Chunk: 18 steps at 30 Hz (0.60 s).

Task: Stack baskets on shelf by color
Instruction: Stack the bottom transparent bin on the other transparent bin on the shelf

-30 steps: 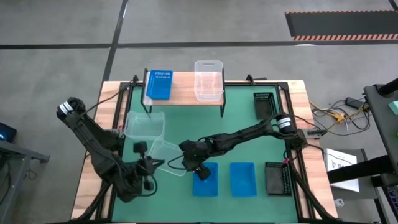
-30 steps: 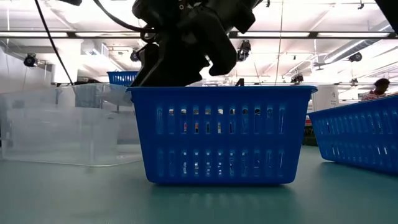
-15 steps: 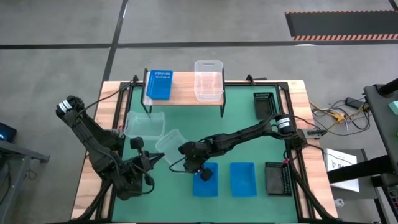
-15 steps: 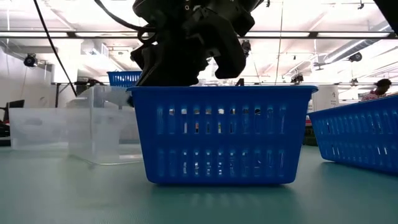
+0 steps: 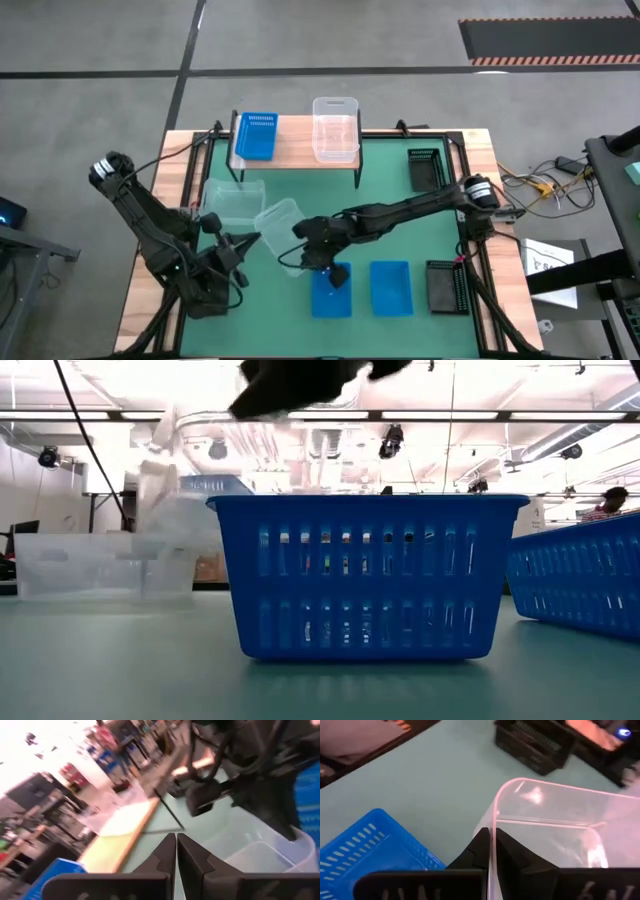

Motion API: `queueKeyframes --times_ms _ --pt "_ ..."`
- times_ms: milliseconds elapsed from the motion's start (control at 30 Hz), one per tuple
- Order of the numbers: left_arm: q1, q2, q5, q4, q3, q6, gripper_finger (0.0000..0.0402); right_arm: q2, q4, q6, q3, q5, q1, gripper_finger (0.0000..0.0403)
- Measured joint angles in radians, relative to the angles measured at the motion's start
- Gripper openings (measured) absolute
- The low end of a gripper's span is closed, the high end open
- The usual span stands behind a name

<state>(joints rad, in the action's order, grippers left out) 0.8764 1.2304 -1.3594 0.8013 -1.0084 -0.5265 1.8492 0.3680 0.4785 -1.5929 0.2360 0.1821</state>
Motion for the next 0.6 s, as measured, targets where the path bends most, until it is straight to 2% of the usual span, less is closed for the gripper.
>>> queueKeyframes --times_ms 233,400,533,600 --pt "0.0 -0.078 -0.156 0.001 0.001 0.034 0.0 -0.098 0.043 -0.046 0.0 -0.257 0.077 0.0009" --pt "0.0 -0.117 -0.161 0.001 0.001 0.039 0.0 -0.18 0.101 -0.124 -0.031 -0.408 0.101 0.0009" --pt "0.0 -0.113 -0.161 0.001 0.002 0.045 0.0 -0.223 0.209 -0.146 -0.134 -0.526 0.099 0.0009" --pt "0.0 -0.111 -0.161 0.001 0.002 0.079 0.0 -0.231 0.277 -0.149 -0.21 -0.55 0.079 0.0009"
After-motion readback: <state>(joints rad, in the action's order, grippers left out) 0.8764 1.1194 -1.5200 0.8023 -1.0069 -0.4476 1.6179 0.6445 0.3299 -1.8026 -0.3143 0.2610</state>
